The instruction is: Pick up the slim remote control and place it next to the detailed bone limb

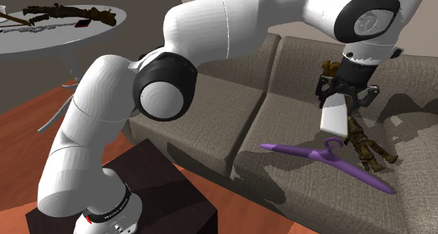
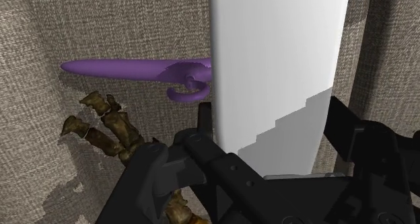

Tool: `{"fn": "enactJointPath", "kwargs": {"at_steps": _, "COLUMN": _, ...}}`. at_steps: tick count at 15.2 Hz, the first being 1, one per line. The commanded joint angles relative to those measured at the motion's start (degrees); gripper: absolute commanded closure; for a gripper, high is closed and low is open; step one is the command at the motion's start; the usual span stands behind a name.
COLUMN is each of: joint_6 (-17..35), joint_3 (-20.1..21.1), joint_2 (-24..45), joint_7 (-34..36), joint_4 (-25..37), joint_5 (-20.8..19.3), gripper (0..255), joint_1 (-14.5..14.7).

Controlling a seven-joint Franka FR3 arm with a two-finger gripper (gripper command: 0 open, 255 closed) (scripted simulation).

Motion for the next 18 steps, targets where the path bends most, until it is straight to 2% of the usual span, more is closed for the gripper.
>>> {"fn": "enactJointPath", "kwargs": {"at_steps": 1, "joint_6": 2.37, "joint_3": -0.10, "joint_2": -0.94, "joint_7": -0.24, "joint_4": -3.26, "joint_5": -0.14, "gripper": 255, "joint_1": 0.43}}
{"fn": "enactJointPath", "kwargs": {"at_steps": 8, "joint_6": 9.16, "joint_3": -0.25, "joint_2": -2.93, "joint_7": -0.60, "joint_4": -12.15, "joint_5": -0.46, "gripper": 255, "joint_1": 1.68}}
{"fn": "enactJointPath", "kwargs": {"at_steps": 18, "joint_6": 17.13, "joint_3": -0.16, "joint_2": -3.33, "joint_7": -1.04, "joint_4": -20.61, "joint_5": -0.37, "gripper": 255, "joint_1": 2.58}}
